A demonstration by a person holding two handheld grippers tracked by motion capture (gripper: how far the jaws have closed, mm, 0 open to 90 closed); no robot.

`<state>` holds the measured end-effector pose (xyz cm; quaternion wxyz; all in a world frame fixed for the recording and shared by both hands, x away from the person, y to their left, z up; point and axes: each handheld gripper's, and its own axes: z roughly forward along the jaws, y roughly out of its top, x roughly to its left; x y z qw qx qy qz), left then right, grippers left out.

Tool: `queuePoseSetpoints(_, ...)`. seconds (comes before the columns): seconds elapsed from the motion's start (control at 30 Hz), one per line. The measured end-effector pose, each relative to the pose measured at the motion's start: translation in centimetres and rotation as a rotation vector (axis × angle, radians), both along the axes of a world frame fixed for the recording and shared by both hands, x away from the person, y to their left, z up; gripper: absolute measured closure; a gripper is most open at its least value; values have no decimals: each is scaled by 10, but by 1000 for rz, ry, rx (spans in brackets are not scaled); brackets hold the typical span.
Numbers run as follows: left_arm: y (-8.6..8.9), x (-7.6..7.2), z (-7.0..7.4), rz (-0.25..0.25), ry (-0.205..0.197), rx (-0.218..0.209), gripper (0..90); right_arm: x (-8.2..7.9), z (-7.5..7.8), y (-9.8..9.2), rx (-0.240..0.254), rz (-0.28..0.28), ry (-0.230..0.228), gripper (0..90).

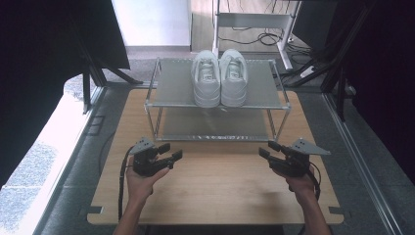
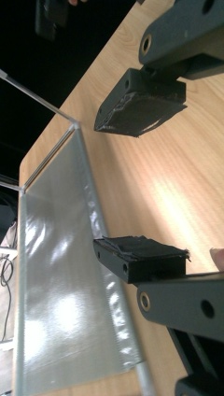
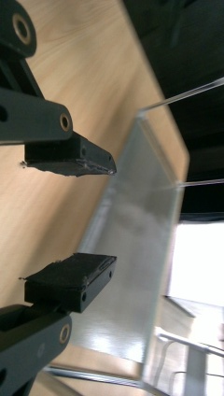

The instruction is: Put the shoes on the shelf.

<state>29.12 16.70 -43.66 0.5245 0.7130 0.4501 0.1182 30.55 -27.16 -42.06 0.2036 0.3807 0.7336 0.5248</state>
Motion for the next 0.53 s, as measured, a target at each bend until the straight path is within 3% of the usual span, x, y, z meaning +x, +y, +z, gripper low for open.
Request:
queuePoseSetpoints(0.07,-2,0,-4,-5,4,31,367,0,-8,0,-15,-13,14,487)
queuePoseSetpoints(0.13,-3,1,-5,-7,8,24,367,2,-18,1,2,-9,52,487)
queuePoseSetpoints(0.17,-7,2,-7,-21,16,-5,366,3,-23,2,-8,-11,64,486)
queuePoseSetpoints(0.23,-10,1,-7,-32,11,18,358,4,-29,5,-27,-16,83,478)
queuePoseSetpoints(0.43,-4,0,-9,-20,13,4,333,0,-28,2,-9,-35,69,418)
queuePoseSetpoints(0.53,-3,-1,-11,-21,19,10,317,0,-32,-4,-16,-53,86,410)
